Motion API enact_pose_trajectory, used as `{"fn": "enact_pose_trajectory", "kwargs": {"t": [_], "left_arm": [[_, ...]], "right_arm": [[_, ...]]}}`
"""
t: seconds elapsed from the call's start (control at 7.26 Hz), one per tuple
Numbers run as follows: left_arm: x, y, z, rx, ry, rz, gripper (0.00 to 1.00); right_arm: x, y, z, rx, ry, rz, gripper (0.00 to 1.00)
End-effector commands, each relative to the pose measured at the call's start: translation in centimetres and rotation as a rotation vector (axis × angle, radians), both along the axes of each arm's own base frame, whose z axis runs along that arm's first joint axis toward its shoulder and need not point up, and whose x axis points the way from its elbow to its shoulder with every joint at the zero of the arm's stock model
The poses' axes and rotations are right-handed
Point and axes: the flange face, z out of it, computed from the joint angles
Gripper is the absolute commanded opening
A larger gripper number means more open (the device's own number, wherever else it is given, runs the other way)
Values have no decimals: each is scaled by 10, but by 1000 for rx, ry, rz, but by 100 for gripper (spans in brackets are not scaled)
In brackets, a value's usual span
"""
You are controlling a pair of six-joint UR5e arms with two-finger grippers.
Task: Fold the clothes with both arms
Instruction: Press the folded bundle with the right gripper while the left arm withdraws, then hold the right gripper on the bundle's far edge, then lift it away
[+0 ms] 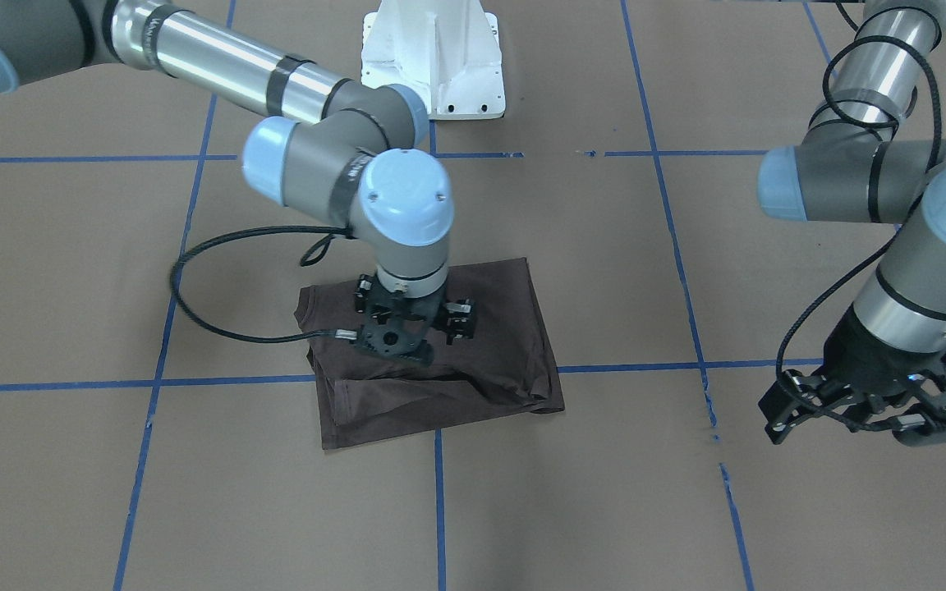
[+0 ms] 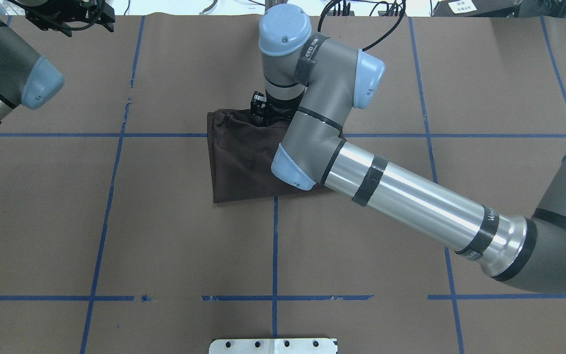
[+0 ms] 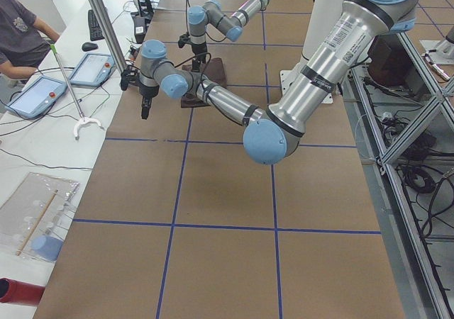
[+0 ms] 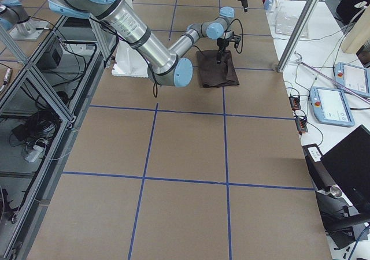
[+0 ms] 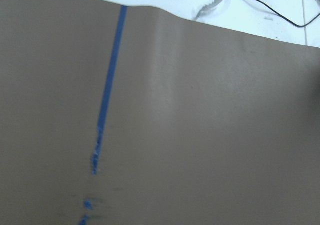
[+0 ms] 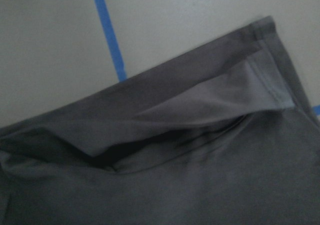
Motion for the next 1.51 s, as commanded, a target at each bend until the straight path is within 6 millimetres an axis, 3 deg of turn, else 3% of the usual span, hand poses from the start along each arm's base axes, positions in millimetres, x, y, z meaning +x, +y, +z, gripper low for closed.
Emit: {"fn": "enact_pose_trajectory", "kwargs": {"t": [0.0, 0.28, 0.69, 0.96, 1.1, 1.38], "left_arm": [[-8, -2, 0, 3, -8, -1, 100], [-10, -1, 0, 2, -9, -2, 100], [-12, 1, 7, -4, -12, -6, 100], [-13, 2, 5, 0, -11, -7, 100], [-17, 2, 2, 4, -8, -12, 100], [-18, 2, 2, 3, -9, -14, 100]], "right_arm": [[-37, 23, 2, -1, 28, -49, 100], [-57, 3, 13, 66, 20, -37, 100], [-51, -28, 22, 161, 11, -22, 100], [-58, -48, 36, 287, 19, 18, 100], [-57, -55, 34, 365, -7, 62, 100], [-45, -70, 12, 516, -44, 184, 100]]}}
